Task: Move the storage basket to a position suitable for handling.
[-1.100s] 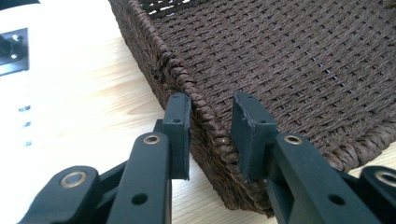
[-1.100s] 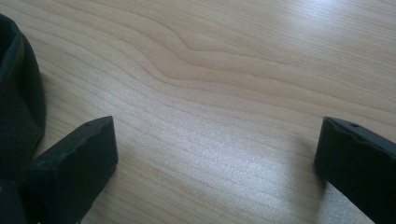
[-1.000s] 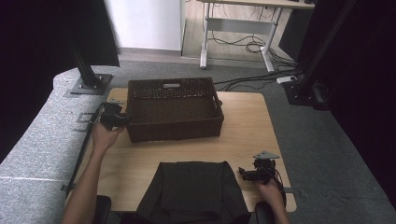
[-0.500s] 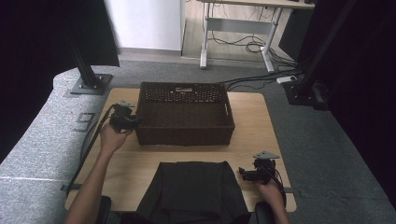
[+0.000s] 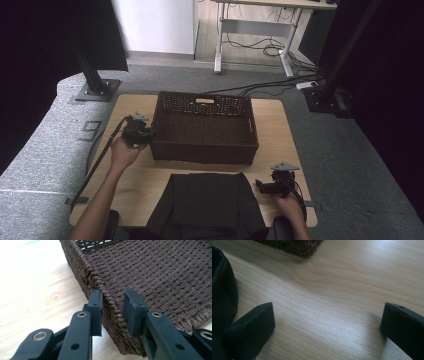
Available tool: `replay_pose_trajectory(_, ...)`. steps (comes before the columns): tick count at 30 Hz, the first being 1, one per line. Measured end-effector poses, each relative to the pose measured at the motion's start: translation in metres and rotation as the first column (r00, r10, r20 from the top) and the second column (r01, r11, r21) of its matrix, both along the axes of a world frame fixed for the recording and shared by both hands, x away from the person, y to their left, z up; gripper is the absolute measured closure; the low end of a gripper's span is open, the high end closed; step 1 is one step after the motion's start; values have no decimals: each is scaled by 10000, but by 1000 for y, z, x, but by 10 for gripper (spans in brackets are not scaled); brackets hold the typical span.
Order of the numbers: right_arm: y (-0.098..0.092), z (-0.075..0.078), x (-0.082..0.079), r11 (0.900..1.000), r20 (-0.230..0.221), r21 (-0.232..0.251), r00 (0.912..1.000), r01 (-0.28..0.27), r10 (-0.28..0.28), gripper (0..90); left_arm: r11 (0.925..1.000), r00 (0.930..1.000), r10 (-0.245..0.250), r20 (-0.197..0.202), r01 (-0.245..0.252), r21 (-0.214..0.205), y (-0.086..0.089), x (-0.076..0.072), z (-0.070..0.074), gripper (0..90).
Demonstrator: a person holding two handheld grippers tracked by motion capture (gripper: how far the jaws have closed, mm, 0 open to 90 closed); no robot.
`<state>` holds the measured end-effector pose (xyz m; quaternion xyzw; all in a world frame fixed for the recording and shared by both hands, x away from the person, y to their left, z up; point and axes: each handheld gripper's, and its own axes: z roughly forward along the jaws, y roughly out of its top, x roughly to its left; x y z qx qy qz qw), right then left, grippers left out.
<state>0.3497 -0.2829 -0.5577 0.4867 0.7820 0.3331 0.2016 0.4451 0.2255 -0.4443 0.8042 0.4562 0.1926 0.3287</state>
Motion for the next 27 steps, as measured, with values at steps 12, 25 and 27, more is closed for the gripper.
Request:
replay_pose_trajectory(12, 0, 0, 0, 10000, -18, 3, 10000, -12, 12, 0, 10000, 10000, -10, 58, 11, -74, -2, -19, -1, 689)
replay_pose_trajectory(25, 0, 0, 0, 10000, -21, 8, 10000, -11, 11, 0, 10000, 10000, -45, 84, 46, -85, -4, -38, -1, 689)
replay_pose_trajectory(27, 0, 0, 0, 10000, -20, 7, 10000, -12, 12, 0, 9999, 10000, -28, 73, 29, -105, -4, -39, -1, 688)
